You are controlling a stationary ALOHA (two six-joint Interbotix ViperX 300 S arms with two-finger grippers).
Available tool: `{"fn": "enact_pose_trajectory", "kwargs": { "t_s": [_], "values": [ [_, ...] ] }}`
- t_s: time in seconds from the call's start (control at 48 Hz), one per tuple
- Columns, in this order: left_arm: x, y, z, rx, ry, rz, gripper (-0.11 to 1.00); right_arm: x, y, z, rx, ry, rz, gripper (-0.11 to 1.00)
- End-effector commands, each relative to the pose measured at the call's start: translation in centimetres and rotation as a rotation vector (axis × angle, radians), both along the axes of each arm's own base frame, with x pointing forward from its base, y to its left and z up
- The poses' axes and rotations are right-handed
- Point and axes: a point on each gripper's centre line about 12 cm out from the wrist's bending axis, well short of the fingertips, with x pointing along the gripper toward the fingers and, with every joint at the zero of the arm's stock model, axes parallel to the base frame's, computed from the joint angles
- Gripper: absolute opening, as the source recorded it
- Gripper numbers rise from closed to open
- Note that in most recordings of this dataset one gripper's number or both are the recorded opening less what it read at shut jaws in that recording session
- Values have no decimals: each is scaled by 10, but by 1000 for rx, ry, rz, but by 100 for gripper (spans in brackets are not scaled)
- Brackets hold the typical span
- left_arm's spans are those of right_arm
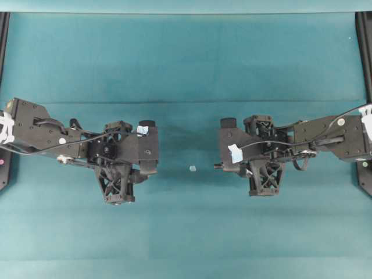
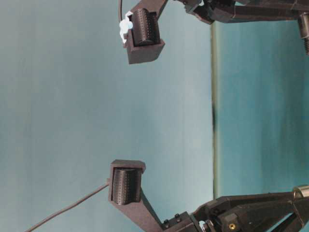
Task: Insert the washer onto the shaft with both hands.
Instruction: 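Lift both parts and bring the washer toward the shaft tip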
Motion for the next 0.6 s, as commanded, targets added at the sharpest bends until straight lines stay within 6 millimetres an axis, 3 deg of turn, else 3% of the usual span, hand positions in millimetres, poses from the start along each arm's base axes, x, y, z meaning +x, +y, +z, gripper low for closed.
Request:
{"fn": "enact_pose_trajectory", "kwargs": {
  "t_s": [0.0,0.354,0.583],
  "values": [
    [5,-1,16,-1,-57,-4,35,4,1,11,12,-57,-14,1],
    [-4,1,47,-18,-326,3,35,-4,-2,32,142,-410,-225,1],
    [-10,15,62,-112,-531,118,35,-15,-5,42,170,-600,-276,1]
  ]
}}
